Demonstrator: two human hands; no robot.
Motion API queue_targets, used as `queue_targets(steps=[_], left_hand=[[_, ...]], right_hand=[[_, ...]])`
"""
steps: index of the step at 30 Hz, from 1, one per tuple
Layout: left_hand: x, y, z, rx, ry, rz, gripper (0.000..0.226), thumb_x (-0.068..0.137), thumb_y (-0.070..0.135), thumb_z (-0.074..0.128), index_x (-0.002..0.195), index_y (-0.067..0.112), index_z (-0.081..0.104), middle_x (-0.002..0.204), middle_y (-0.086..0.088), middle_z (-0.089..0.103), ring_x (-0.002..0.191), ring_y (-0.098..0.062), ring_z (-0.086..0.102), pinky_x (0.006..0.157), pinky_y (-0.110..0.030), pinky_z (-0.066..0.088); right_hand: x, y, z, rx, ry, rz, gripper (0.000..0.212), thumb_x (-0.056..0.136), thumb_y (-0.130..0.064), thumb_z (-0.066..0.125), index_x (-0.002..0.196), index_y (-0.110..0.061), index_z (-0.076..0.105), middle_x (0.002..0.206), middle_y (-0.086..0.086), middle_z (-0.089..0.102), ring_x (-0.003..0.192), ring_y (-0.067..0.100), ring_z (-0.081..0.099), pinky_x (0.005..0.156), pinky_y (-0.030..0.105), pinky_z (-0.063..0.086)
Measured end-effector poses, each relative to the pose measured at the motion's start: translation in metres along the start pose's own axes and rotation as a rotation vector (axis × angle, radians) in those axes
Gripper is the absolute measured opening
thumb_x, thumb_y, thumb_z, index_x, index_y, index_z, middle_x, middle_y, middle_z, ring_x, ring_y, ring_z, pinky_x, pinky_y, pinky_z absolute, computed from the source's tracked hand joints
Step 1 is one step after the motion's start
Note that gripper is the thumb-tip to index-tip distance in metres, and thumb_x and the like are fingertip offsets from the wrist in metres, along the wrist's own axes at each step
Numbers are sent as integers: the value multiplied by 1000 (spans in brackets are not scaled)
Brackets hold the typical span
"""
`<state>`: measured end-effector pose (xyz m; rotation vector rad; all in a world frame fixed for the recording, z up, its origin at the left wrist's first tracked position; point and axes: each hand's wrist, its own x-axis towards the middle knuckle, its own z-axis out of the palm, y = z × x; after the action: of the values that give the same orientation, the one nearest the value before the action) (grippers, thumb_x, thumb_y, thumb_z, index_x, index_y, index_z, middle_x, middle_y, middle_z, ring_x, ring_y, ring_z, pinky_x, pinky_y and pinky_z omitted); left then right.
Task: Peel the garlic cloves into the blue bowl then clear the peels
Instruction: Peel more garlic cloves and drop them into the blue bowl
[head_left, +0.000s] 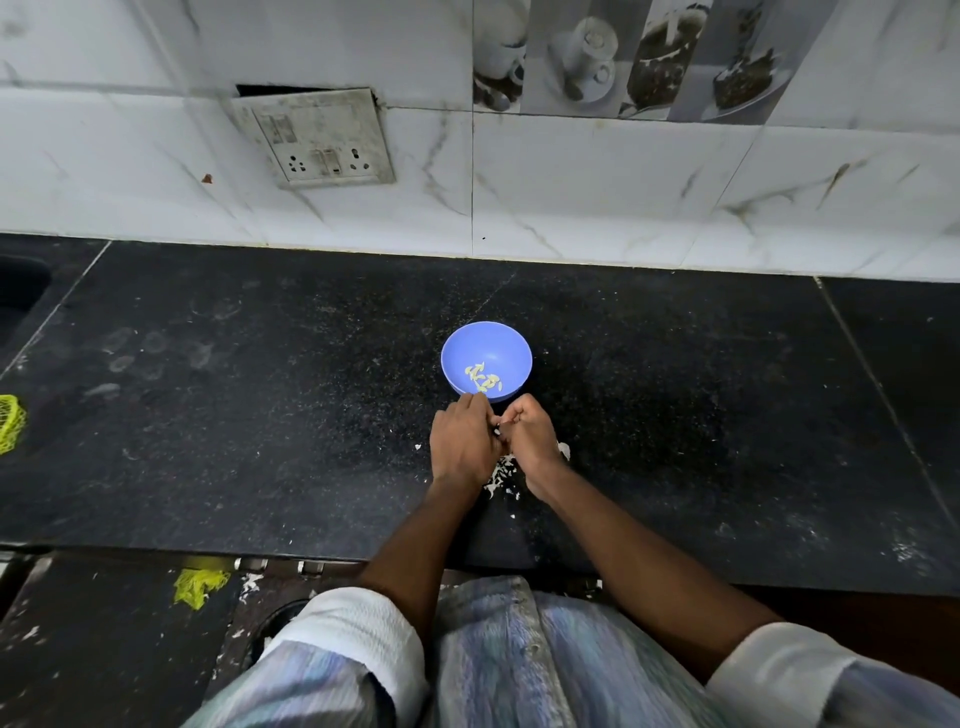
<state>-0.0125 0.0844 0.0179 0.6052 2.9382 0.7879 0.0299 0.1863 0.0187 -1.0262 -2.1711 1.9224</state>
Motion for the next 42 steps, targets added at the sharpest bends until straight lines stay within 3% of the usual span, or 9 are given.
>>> queue_targets(steps=[4,8,10,15,21,26,30,37,42], left_hand=[[6,11,-6,-527,-152,-539,17,93,18,60,79,12,67,90,-12,75,86,-33,68,71,-37,48],[8,13,-9,-766,-267,-752,22,86,14,56,69,8,68,74,-12,68,63,-23,56,63,-35,41],[6,11,-7,-710,-322,-691,23,87,15,53,74,5,69,77,-14,69,70,-30,62,68,-38,42],[5,8,-5,-196,-286,-305,24,99,26,53,107,8,66,110,-15,71,104,-37,66,81,-38,49],[1,4,2,-129,-168,-104,27,106,25,45,86,10,56,96,-19,70,90,-39,65,67,-36,38],[1,-1,5,-336,-127,-216,39,104,28,52,67,16,52,73,-12,66,73,-34,61,63,-36,37],[2,-2,5,-495,-127,-322,52,98,23,59,51,15,41,47,6,42,52,-18,40,57,-35,33],[1,1,2,-794,-177,-512,44,91,20,61,48,15,57,51,-4,56,46,-14,44,53,-27,39],[1,-4,8,-864,-155,-501,50,102,28,55,53,19,58,53,0,57,49,-14,46,57,-30,39]], right_hand=[[2,2,-2,-216,4,-190,23,88,-5,49,78,-26,49,75,-2,56,70,27,56,61,46,51],[-3,2,-8,-239,-19,-244,34,92,3,49,77,-27,48,76,-1,54,68,18,59,56,31,50],[-3,7,-10,-248,-25,-254,35,92,5,49,78,-27,48,75,-3,53,68,18,58,57,33,50],[-4,14,-13,-377,6,-295,27,90,4,50,82,-22,47,75,-6,52,72,15,50,65,43,46],[-2,11,-14,-329,10,-207,19,93,-6,48,83,-23,49,76,-4,55,70,13,51,64,42,50],[1,10,-12,-186,-48,-110,20,85,-6,44,78,-25,48,77,4,57,65,24,60,57,45,52],[1,9,-12,-157,-69,-99,17,82,-8,42,79,-23,47,74,7,57,60,22,60,56,39,49],[2,9,-10,-204,-102,-94,13,86,-26,38,78,-24,48,67,4,59,60,22,62,61,45,52],[0,3,-11,-83,-119,-19,18,93,-9,39,78,-14,47,62,8,51,56,24,56,52,35,42]])
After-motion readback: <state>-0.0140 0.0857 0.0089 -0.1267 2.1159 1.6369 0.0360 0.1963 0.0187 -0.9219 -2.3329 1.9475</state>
